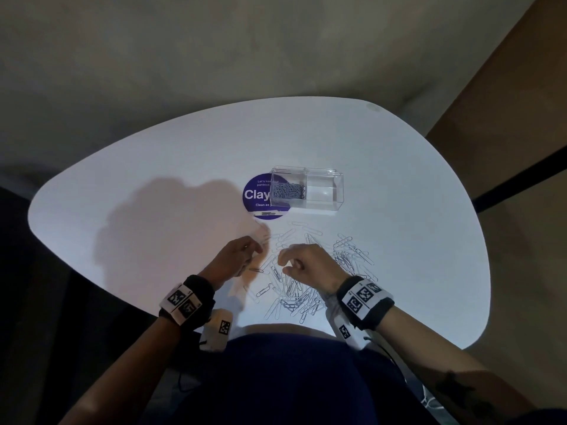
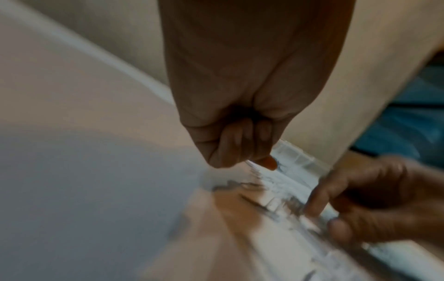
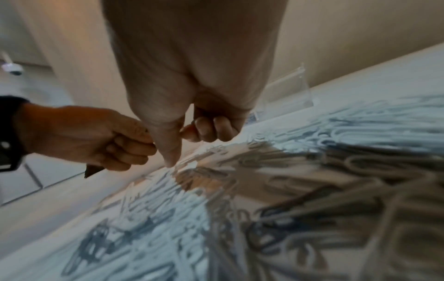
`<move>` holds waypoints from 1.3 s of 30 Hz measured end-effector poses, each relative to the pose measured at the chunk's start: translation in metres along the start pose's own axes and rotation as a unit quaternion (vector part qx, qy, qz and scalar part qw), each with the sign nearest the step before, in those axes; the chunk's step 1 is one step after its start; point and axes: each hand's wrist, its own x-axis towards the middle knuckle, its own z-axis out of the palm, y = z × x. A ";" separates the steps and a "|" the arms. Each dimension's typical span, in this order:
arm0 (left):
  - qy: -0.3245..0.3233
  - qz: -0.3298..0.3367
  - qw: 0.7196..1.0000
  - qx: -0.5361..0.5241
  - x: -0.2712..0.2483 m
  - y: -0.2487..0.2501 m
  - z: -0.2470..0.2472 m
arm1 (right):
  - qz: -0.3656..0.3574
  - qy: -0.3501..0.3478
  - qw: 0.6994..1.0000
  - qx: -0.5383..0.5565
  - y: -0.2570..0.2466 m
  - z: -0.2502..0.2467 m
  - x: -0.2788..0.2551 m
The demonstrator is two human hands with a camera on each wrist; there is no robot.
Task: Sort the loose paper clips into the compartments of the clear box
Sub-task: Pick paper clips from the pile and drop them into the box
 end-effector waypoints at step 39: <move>0.065 0.173 0.899 0.398 -0.010 -0.024 -0.001 | -0.034 -0.026 0.973 -0.225 0.018 -0.006 0.009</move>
